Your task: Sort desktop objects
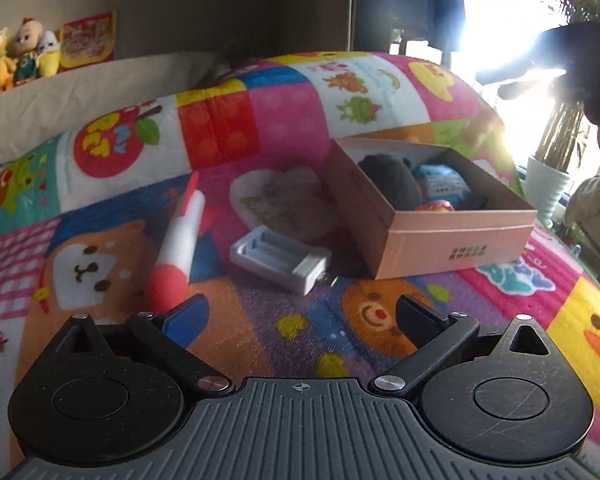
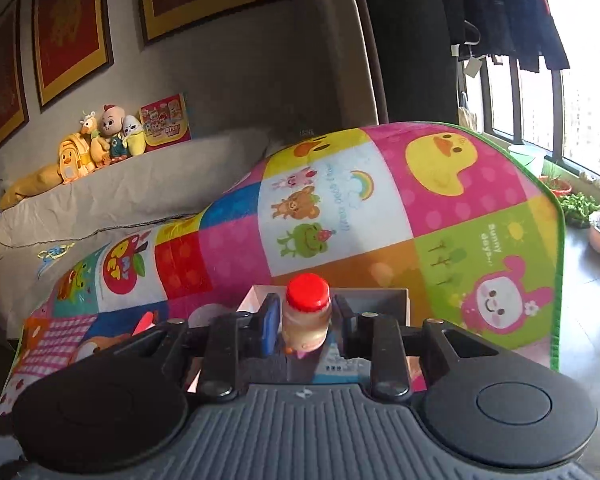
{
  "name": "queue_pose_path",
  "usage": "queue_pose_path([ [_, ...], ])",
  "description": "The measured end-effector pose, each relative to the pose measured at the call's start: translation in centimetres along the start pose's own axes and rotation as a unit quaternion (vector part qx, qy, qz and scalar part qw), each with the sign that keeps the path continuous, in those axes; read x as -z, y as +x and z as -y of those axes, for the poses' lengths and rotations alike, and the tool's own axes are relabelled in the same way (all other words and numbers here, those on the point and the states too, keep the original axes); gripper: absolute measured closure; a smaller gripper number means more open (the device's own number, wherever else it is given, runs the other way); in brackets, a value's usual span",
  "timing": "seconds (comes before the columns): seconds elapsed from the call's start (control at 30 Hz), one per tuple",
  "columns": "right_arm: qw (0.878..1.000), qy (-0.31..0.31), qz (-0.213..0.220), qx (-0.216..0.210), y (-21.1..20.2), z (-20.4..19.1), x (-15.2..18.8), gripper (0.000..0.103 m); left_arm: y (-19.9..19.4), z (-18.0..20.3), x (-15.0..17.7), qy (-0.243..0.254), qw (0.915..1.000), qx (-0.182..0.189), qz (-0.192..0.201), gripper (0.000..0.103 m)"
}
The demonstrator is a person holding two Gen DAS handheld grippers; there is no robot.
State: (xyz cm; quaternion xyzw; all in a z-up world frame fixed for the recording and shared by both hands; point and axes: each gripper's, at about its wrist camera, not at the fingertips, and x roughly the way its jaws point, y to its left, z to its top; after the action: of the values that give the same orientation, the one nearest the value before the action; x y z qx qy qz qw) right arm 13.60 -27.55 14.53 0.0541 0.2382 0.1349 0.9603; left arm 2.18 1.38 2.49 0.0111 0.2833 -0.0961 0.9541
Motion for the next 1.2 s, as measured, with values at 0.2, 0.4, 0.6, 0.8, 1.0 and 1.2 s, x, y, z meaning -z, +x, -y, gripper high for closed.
queue_pose_path([
  [0.2, 1.000, -0.002, -0.017, -0.004, 1.6, -2.1, 0.9, 0.058, -0.3, -1.6, 1.4, -0.001, 0.9998, -0.018, -0.005, 0.000],
  [0.4, 0.994, -0.099, -0.040, -0.015, 2.3, -6.9, 5.2, 0.058, -0.5, -4.4, 2.1, -0.049, 0.9962, -0.071, -0.005, 0.000],
  [0.6, 0.971, -0.214, -0.073, -0.079, 3.9, -14.4, 10.3, 0.058, -1.2, -8.0, 2.8, -0.114, 0.9872, -0.112, -0.003, 0.000],
  [0.8, 0.963, -0.238, -0.103, -0.075, 9.8, -19.4, 11.3, 0.037, -1.7, -9.0, 3.3, -0.147, 0.9830, -0.111, 0.006, 0.000],
  [1.0, 0.954, -0.237, -0.166, -0.076, 14.4, -20.4, 11.9, 0.036, -1.9, -9.1, 3.4, -0.156, 0.9817, -0.108, 0.014, 0.000],
  [1.2, 0.941, -0.263, -0.182, -0.113, 11.0, -19.4, 12.7, 0.091, -1.8, -9.1, 3.4, -0.155, 0.9820, -0.107, 0.011, 0.000],
])
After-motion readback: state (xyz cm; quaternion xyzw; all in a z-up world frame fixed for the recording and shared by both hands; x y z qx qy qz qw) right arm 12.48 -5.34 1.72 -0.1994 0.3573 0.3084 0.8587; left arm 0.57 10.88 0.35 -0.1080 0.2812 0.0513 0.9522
